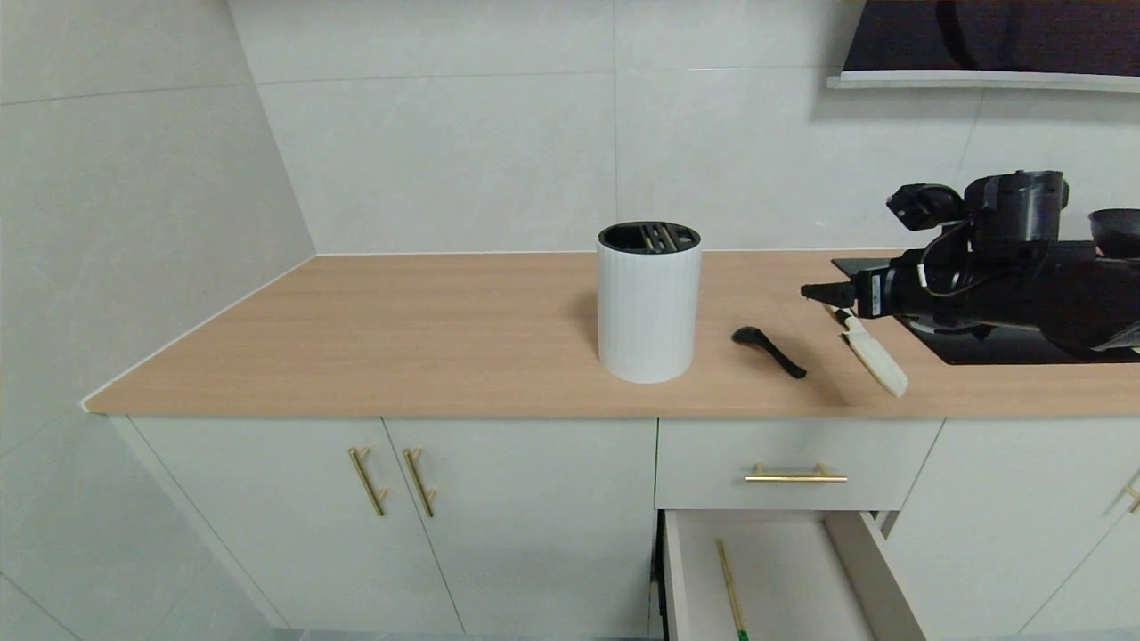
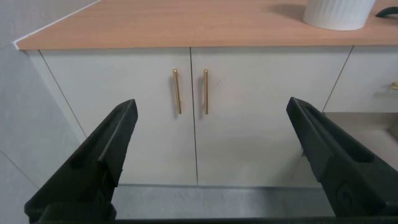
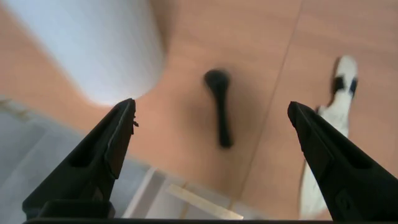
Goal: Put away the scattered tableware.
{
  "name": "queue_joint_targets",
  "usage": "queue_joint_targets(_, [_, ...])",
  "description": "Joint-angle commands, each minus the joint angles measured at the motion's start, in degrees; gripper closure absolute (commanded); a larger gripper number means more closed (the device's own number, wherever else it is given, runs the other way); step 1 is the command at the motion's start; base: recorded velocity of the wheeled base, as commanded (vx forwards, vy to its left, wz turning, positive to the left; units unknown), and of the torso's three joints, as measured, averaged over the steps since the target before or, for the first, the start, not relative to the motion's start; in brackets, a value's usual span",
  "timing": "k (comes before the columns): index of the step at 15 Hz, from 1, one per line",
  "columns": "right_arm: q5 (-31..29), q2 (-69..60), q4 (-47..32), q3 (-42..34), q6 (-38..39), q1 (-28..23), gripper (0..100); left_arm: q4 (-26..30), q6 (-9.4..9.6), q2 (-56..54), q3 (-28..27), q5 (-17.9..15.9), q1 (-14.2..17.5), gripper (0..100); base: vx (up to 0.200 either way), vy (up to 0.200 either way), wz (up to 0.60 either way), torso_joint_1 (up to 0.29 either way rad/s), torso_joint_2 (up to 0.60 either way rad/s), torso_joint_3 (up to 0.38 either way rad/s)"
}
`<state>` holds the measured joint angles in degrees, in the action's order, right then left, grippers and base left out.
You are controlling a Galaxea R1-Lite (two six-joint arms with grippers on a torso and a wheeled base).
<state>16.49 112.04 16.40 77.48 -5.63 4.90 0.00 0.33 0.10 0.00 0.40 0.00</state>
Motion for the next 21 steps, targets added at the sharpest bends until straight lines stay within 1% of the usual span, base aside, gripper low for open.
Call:
queue_joint_targets(1, [0.21, 6.34, 2.15, 0.12, -0.43, 0.2, 0, 0.0, 0.02, 0.08, 0.0, 0.04, 0.0, 0, 0.0, 0.0, 0.0, 0.0, 0.0, 0.0])
queue_joint_targets(3, [0.03, 9.51, 2.76, 1.27, -1.05, 2.57, 0, 0.0, 0.02, 0.08, 0.0, 0.04, 0.0, 0, 0.0, 0.0, 0.0, 0.0, 0.0, 0.0])
queue_joint_targets(6, [-0.15, 12.41, 3.64, 2.15, -1.49, 3.8, 0, 0.0, 0.02, 0.08, 0.0, 0.04, 0.0, 0, 0.0, 0.0, 0.0, 0.0, 0.0, 0.0])
queue_joint_targets(11, [-2.34, 17.86, 3.73, 6.28, -1.4, 3.71, 0, 0.0, 0.02, 0.08, 0.0, 0.04, 0.0, 0, 0.0, 0.0, 0.0, 0.0, 0.0, 0.0])
queue_joint_targets(14, [-7.0, 22.08, 6.89, 8.74, -1.49, 3.71, 0, 0.0, 0.02, 0.08, 0.0, 0.04, 0.0, 0, 0.0, 0.0, 0.0, 0.0, 0.0, 0.0])
queue_joint_targets(18, [-9.99, 25.33, 7.42, 11.46, -1.75, 3.62, 0, 0.0, 0.02, 0.08, 0.0, 0.04, 0.0, 0, 0.0, 0.0, 0.0, 0.0, 0.0, 0.0])
queue_joint_targets(21, [-10.08, 25.33, 7.42, 11.55, -1.75, 3.54, 0, 0.0, 0.02, 0.08, 0.0, 0.04, 0.0, 0, 0.0, 0.0, 0.0, 0.0, 0.0, 0.0])
